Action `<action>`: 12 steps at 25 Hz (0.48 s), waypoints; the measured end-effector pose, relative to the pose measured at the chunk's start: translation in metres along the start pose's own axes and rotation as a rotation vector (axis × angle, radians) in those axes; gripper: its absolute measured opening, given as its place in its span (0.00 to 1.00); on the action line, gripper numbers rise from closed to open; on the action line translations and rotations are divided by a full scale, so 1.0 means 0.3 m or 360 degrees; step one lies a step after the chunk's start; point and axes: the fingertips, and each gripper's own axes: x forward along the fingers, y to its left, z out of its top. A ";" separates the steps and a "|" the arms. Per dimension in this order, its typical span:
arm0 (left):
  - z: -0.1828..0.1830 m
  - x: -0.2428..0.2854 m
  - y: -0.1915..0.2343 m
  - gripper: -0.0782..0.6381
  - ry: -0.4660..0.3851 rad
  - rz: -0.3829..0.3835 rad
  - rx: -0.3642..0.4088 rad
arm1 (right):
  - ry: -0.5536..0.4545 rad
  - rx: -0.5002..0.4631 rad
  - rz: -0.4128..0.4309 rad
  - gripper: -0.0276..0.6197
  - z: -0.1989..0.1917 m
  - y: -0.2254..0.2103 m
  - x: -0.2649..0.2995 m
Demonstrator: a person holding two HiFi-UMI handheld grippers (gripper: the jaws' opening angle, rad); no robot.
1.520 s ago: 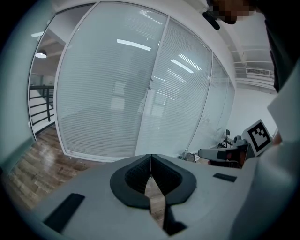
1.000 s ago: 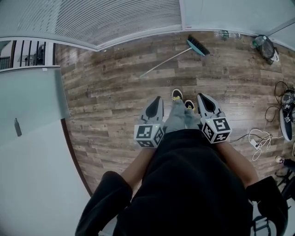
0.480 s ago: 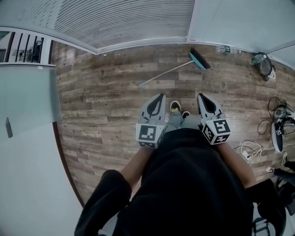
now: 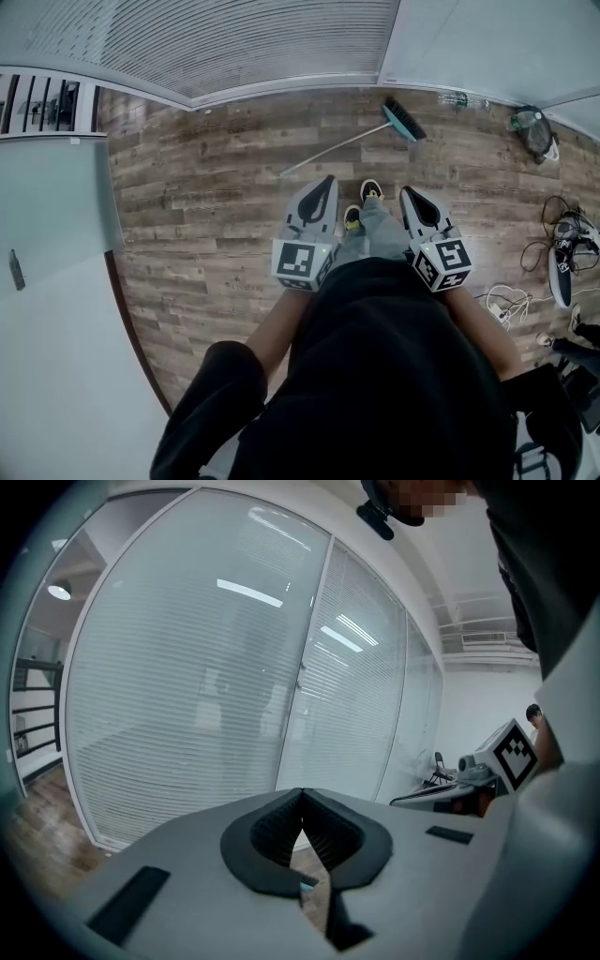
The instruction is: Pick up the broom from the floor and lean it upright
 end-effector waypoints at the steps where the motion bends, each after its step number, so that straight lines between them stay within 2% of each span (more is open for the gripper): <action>1: 0.008 0.016 -0.002 0.14 -0.0006 -0.0021 0.0002 | -0.0004 0.0009 0.0000 0.06 0.011 -0.016 0.013; 5: 0.054 0.100 -0.014 0.14 -0.0006 -0.0071 0.0047 | -0.0032 0.0037 -0.0006 0.06 0.066 -0.095 0.064; 9: 0.069 0.186 -0.022 0.14 0.0039 -0.0071 0.0069 | -0.0073 0.0042 0.0005 0.06 0.121 -0.177 0.092; 12: 0.084 0.247 -0.035 0.14 0.0078 -0.0086 0.0107 | -0.0128 0.0117 -0.0029 0.06 0.162 -0.260 0.109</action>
